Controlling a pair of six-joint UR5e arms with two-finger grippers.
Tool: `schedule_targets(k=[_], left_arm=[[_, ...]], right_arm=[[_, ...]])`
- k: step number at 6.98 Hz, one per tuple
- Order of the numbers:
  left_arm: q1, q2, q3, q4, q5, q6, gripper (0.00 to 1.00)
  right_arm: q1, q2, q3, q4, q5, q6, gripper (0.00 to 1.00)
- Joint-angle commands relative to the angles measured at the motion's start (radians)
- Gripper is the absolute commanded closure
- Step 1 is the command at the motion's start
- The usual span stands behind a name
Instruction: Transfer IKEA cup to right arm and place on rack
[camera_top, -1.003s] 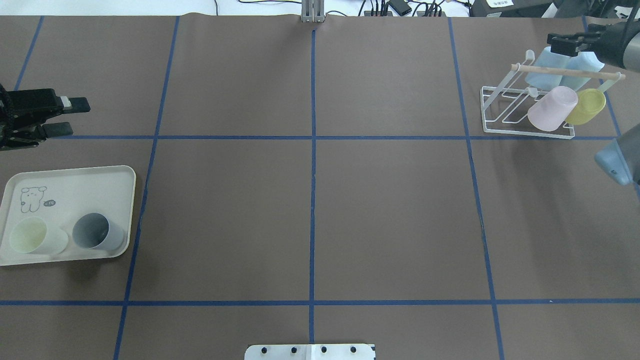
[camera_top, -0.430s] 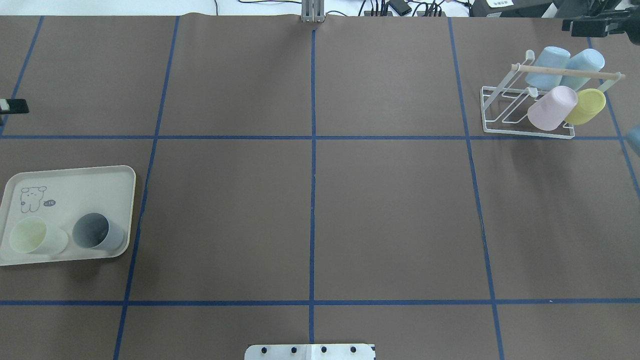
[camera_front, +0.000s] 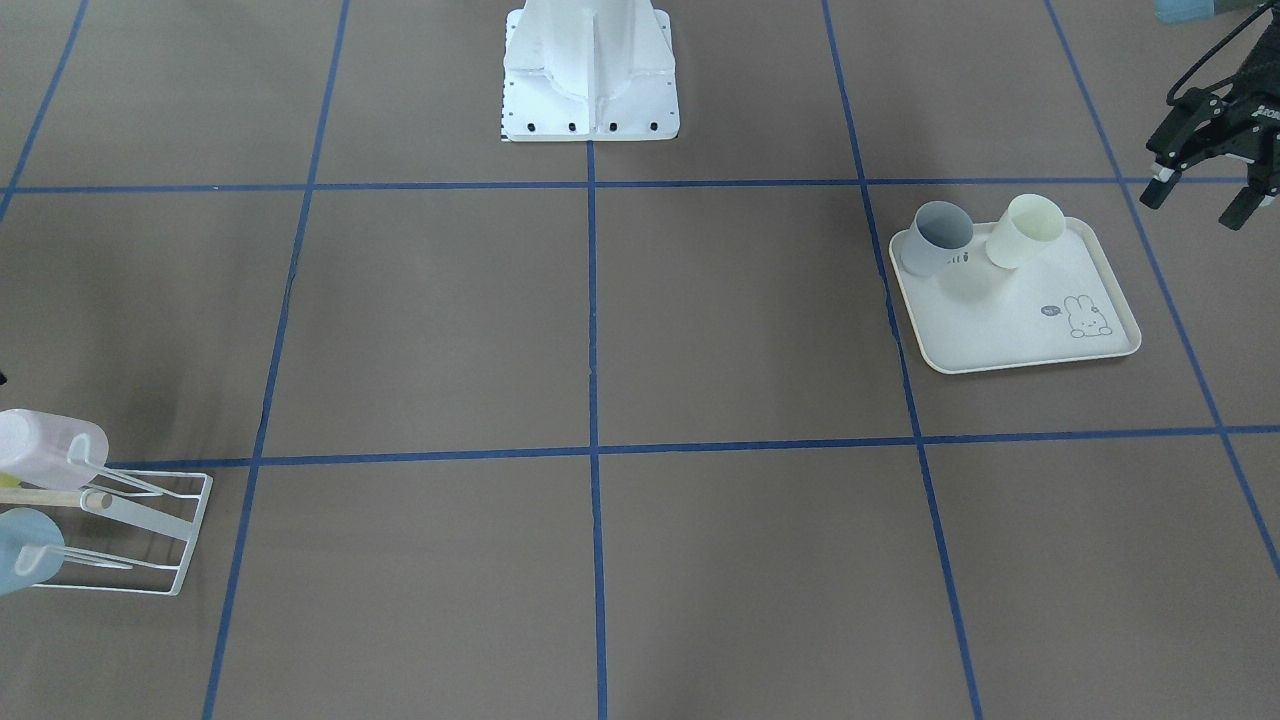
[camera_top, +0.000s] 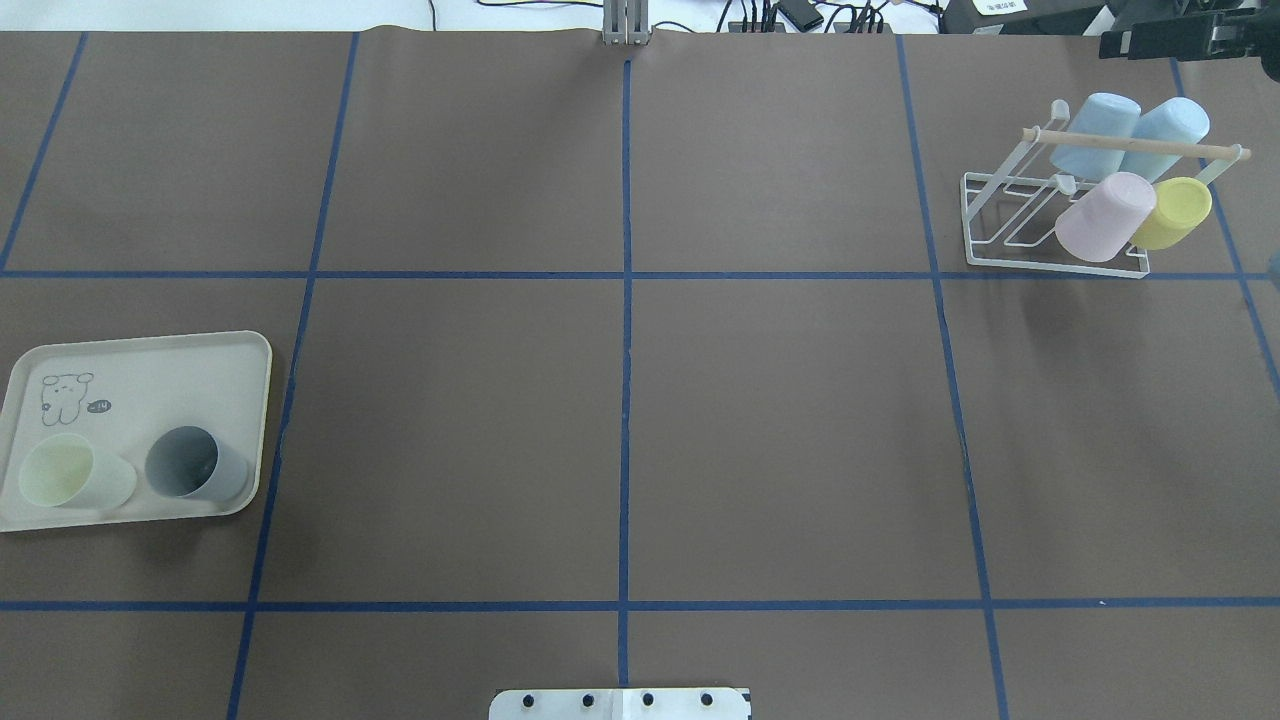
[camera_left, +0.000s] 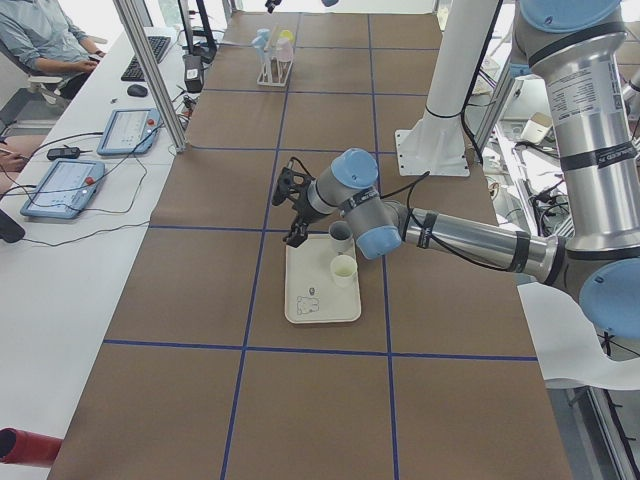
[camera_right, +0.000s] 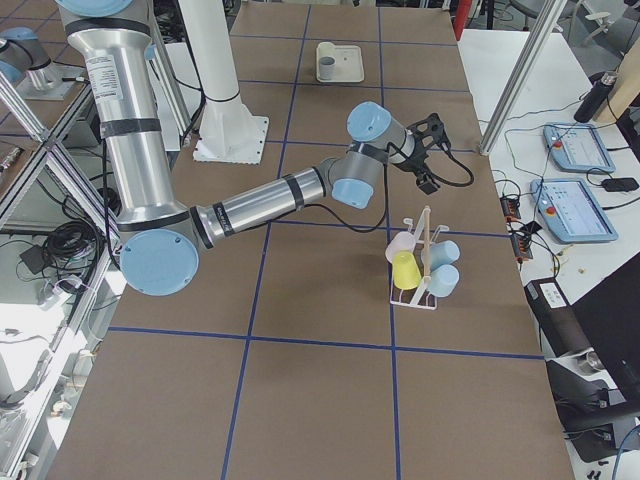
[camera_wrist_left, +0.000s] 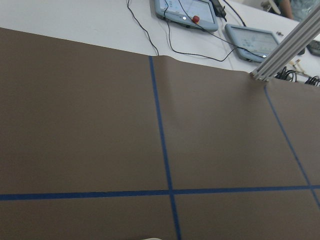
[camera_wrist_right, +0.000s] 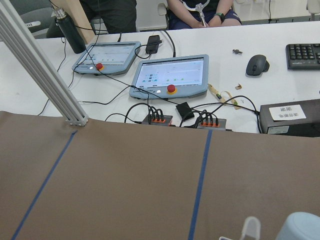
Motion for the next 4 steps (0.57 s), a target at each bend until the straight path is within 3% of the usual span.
schedule_targets(k=[1, 4], left_arm=[[0.011, 0.086, 0.053, 0.032, 0.000, 0.123, 0.00], [0.155, 0.088, 0.113, 0.030, -0.004, 0.111, 0.00]], right_arm=[[-0.059, 0.034, 0.020, -0.004, 0.028, 0.127, 0.00], [-0.112, 0.044, 0.020, 0.000, 0.008, 0.184, 0.00]])
